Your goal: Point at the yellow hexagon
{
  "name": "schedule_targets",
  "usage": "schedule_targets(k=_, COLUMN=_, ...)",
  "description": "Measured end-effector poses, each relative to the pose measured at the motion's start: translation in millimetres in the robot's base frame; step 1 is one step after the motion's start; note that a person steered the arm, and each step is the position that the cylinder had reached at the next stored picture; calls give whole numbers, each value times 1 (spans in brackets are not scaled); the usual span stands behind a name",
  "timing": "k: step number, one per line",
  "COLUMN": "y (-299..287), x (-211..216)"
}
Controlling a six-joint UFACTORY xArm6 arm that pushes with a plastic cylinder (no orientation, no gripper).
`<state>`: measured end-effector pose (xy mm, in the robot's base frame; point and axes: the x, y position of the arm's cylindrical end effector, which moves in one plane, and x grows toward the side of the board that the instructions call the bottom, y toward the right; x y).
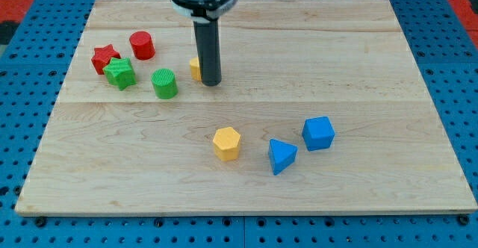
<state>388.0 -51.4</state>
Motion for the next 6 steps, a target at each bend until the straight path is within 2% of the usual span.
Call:
schedule_targets(k=1, y=-1, x=-29)
schedule_targets(k=2, y=5, x=-30)
schedule_targets(k=3, y=47, x=20)
schedule_targets(k=4, y=15, x=68)
schedule_targets(k=6, y=8, x=187)
